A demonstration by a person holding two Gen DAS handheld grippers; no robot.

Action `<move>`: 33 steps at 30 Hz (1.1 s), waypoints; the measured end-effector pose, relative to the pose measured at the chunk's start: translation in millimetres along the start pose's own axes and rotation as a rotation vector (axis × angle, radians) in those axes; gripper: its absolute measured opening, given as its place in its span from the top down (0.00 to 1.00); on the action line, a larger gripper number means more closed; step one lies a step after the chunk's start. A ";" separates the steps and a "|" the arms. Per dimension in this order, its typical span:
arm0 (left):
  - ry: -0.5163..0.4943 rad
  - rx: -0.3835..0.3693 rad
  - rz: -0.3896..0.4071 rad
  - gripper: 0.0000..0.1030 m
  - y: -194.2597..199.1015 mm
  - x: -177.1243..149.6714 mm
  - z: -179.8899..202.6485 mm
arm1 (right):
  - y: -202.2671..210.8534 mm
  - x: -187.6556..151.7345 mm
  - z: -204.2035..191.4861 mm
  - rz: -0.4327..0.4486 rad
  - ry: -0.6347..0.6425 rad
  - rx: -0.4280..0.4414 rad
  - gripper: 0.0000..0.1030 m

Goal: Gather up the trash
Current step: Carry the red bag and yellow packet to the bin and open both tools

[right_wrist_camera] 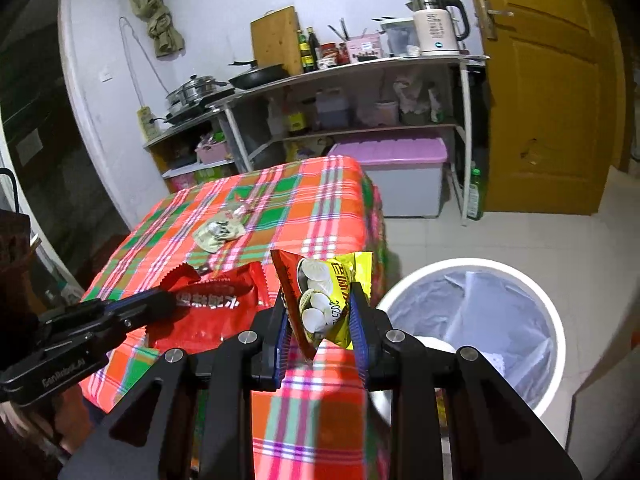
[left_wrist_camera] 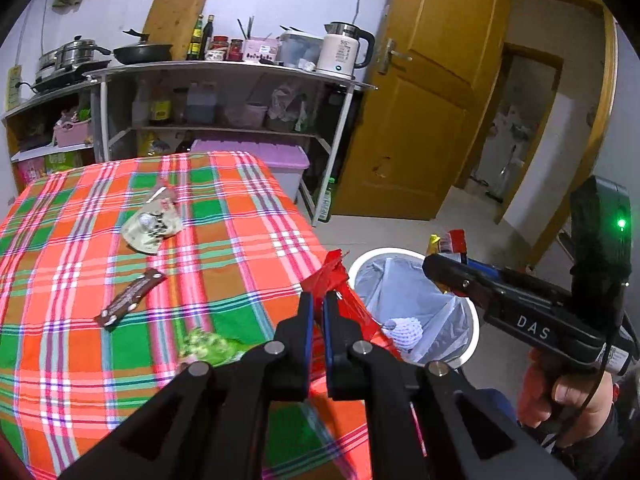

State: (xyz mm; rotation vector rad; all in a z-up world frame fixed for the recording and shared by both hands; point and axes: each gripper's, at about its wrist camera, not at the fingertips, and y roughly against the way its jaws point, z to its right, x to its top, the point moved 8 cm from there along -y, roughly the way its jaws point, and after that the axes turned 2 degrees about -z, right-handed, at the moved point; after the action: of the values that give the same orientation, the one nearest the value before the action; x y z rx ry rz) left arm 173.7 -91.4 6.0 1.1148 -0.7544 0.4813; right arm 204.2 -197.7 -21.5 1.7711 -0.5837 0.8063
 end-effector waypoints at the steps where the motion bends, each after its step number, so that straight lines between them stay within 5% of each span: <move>1: -0.002 -0.004 -0.003 0.95 -2.9 0.4 3.0 | 1.2 -1.2 5.5 0.000 -0.008 -0.006 0.74; 33: -0.069 -0.122 -0.191 0.95 -116.1 -12.4 83.0 | -26.9 -57.2 139.4 -0.144 -0.220 -0.117 0.70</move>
State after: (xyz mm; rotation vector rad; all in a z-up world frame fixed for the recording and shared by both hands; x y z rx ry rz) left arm 220.6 -212.0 -55.4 1.0810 -0.7193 0.2343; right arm 219.9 -320.4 -111.6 1.7827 -0.6261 0.4723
